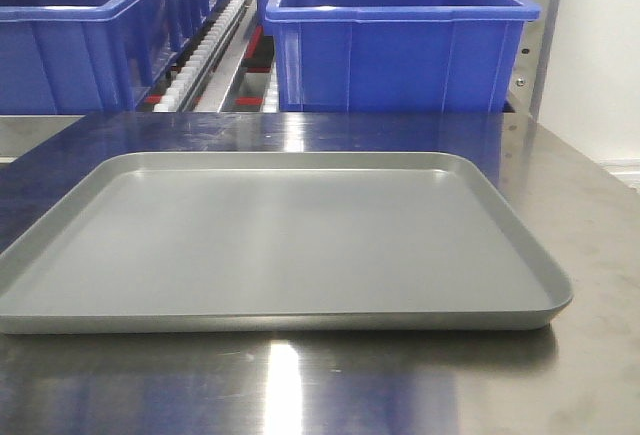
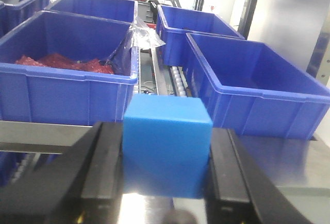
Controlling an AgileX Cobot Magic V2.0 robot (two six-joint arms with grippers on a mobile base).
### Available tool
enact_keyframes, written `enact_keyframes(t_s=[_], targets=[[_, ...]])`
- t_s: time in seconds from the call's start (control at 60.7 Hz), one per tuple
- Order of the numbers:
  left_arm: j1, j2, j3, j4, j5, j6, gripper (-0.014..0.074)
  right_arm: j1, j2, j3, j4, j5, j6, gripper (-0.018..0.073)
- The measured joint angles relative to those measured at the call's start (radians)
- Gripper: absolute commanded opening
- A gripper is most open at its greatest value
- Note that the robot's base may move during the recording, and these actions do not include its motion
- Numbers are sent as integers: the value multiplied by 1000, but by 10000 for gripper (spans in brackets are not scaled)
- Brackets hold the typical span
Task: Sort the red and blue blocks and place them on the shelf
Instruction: 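Lift the blue cube with the left gripper and hold it up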
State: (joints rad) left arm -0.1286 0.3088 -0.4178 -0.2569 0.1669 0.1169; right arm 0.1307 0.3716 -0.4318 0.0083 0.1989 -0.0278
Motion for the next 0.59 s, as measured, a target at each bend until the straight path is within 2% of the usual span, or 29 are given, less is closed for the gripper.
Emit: enact_keyframes(t_s=[0.593], targets=[[0, 0, 0, 16, 0, -4, 125, 0, 0, 0, 0, 0, 0, 109]])
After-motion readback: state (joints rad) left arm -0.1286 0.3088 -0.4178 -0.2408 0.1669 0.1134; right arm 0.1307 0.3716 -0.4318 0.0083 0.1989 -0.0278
